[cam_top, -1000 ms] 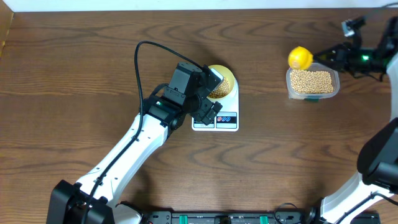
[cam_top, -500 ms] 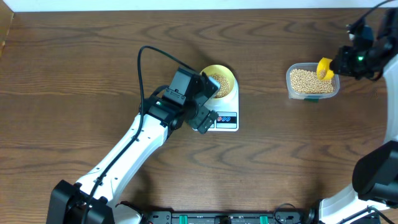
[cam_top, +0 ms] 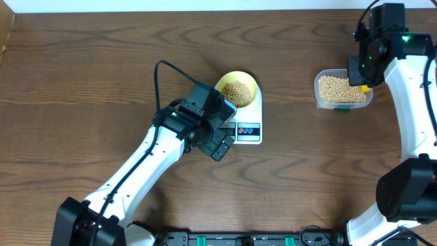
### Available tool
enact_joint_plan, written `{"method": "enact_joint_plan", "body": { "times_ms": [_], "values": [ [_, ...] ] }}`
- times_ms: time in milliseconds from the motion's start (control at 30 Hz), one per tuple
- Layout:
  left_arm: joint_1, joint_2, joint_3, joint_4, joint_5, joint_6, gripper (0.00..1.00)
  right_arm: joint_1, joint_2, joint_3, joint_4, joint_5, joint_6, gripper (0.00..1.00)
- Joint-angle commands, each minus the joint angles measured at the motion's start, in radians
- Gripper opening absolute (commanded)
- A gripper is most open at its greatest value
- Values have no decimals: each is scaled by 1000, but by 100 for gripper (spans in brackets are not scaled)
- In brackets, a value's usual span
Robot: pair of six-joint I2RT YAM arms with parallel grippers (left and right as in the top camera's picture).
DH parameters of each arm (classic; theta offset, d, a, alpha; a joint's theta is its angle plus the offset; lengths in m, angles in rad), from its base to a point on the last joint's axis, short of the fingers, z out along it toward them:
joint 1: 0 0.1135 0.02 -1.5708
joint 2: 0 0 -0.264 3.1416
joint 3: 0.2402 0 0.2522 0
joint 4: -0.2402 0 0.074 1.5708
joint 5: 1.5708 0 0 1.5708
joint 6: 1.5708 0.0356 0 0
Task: Scoop item into bowl and weigh 50g on scale
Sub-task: 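Dip the scoop into the soybean tub with the right gripper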
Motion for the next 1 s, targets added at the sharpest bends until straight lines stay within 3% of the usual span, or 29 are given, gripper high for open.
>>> {"method": "enact_joint_plan", "body": {
  "times_ms": [0, 133, 300, 700, 867, 967],
  "values": [
    [-27, 12, -44, 6, 25, 61, 98, 4, -11, 2, -4, 74, -3, 1],
    [-75, 12, -70, 30, 23, 132, 98, 4, -11, 2, -4, 74, -54, 1],
    [-92, 12, -72, 30, 9, 136, 98, 4, -11, 2, 2, 85, -167, 1],
    [-92, 12, -82, 49, 9, 181, 98, 5, -11, 2, 26, 144, -138, 1],
    [-92, 12, -82, 61, 9, 181, 98, 19, -11, 2, 95, -183, -101, 1],
    [-92, 12, -82, 68, 9, 180, 98, 33, -11, 2, 155, -275, -101, 1]
  ]
}}
